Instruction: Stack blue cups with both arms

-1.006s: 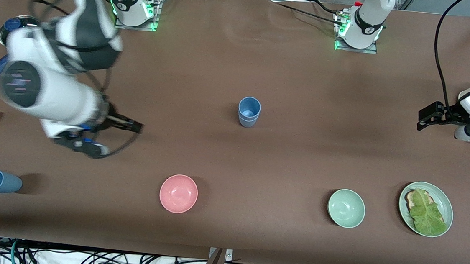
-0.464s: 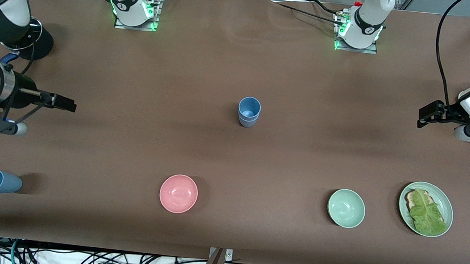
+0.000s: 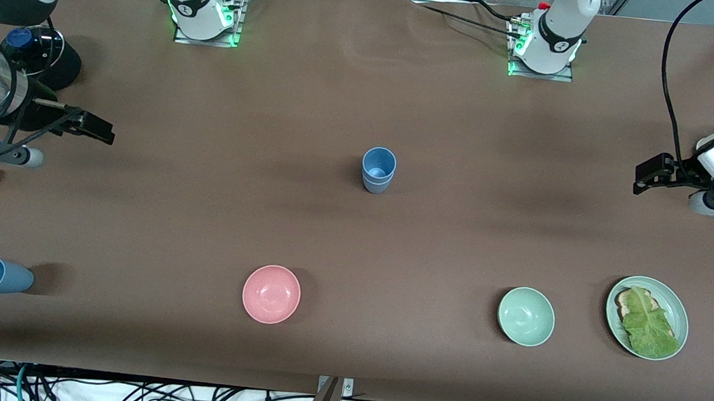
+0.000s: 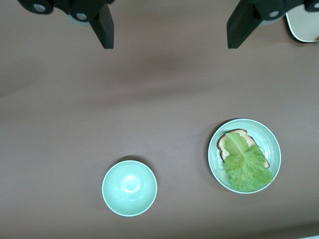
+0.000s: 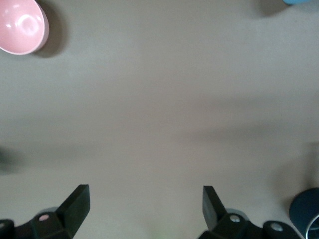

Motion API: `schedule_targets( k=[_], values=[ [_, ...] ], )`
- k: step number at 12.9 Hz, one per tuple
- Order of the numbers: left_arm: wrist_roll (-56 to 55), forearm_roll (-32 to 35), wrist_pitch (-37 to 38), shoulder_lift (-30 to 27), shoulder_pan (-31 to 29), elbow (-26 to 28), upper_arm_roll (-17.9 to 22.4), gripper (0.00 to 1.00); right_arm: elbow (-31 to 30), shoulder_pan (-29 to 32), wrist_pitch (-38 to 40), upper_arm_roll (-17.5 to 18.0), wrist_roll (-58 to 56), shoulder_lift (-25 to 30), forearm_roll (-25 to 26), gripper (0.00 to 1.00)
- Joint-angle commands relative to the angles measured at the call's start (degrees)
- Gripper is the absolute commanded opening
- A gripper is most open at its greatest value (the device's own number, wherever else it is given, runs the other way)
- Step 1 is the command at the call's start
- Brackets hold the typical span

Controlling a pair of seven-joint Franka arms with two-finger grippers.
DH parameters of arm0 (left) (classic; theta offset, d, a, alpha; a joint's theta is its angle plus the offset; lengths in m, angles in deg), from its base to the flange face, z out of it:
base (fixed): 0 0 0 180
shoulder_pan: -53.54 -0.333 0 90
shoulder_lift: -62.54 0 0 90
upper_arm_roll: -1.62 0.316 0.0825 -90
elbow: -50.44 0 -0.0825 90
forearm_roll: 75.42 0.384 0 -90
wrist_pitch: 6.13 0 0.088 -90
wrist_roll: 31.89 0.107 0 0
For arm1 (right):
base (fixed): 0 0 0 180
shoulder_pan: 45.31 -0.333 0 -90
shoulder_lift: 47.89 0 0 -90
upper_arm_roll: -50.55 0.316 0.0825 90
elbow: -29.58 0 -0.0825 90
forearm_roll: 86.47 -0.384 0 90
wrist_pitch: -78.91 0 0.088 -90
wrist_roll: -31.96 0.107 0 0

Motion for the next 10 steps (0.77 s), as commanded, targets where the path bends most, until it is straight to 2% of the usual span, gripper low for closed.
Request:
schedule_targets(
  k=[1, 10],
  values=[
    [0.8, -1.7, 1.4, 0.7, -0.5, -1.7, -0.2, 1.0, -4.3, 0.7, -1.3, -2.9, -1.9, 3.8, -1.2, 1.0],
    [0.9, -1.7, 1.3, 0.7, -0.6, -1.7, -0.2, 1.0, 0.7, 0.7, -0.3, -3.2, -4.2, 1.6, -2.1, 1.0]
  ],
)
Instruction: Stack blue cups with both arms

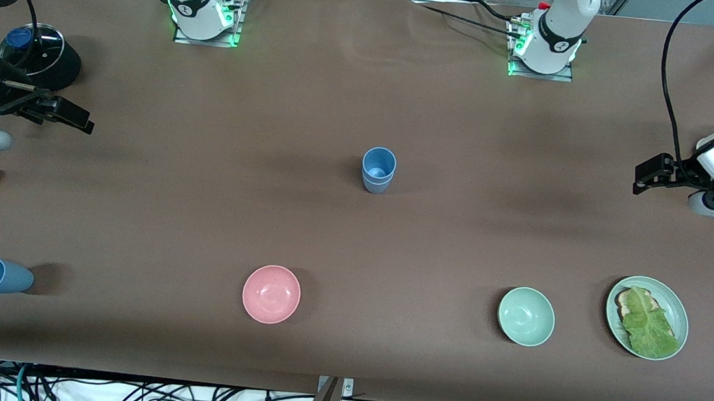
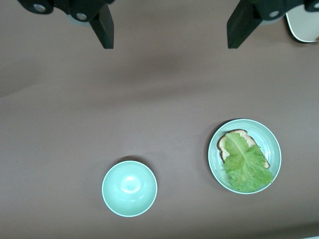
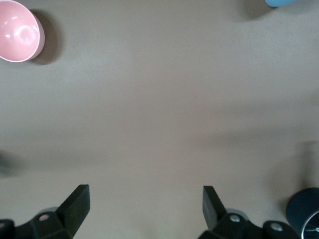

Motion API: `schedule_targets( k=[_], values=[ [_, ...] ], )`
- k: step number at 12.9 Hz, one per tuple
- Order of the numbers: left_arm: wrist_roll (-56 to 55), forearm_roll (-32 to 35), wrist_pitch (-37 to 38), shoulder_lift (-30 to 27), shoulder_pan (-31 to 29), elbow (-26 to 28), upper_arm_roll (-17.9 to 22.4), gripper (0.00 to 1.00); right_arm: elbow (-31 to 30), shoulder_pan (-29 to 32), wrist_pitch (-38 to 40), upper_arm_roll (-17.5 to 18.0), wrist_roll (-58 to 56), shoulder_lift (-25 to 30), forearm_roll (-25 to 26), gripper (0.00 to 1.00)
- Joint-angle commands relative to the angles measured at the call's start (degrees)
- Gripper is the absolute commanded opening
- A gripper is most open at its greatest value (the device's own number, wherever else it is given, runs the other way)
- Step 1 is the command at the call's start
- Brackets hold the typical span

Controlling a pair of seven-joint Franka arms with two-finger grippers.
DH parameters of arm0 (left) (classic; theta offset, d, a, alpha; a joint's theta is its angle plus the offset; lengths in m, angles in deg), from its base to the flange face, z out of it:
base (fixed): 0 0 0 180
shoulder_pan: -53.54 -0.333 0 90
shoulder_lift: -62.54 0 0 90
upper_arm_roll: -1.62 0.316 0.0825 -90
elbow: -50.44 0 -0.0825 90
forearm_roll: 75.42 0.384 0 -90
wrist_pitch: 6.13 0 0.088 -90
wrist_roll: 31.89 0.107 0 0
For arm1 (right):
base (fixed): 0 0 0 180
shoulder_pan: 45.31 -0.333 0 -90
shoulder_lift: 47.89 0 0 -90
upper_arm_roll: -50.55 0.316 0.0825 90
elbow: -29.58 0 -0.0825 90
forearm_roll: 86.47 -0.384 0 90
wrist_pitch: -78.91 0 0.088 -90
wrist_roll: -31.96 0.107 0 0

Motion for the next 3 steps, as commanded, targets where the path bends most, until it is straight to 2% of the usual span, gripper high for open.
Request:
schedule_targets(
  k=[1, 3],
  values=[
    [0.9, -1.7, 1.3, 0.7, -0.6, -1.7, -0.2, 1.0, 1.7, 0.3, 0.9, 0.3, -1.3, -0.7, -0.6, 1.0],
    [0.9, -1.7, 1.3, 0.7, -0.6, -1.7, -0.2, 1.0, 1.7, 0.3, 0.9, 0.2, -1.6, -0.6, -0.7, 1.0]
  ],
)
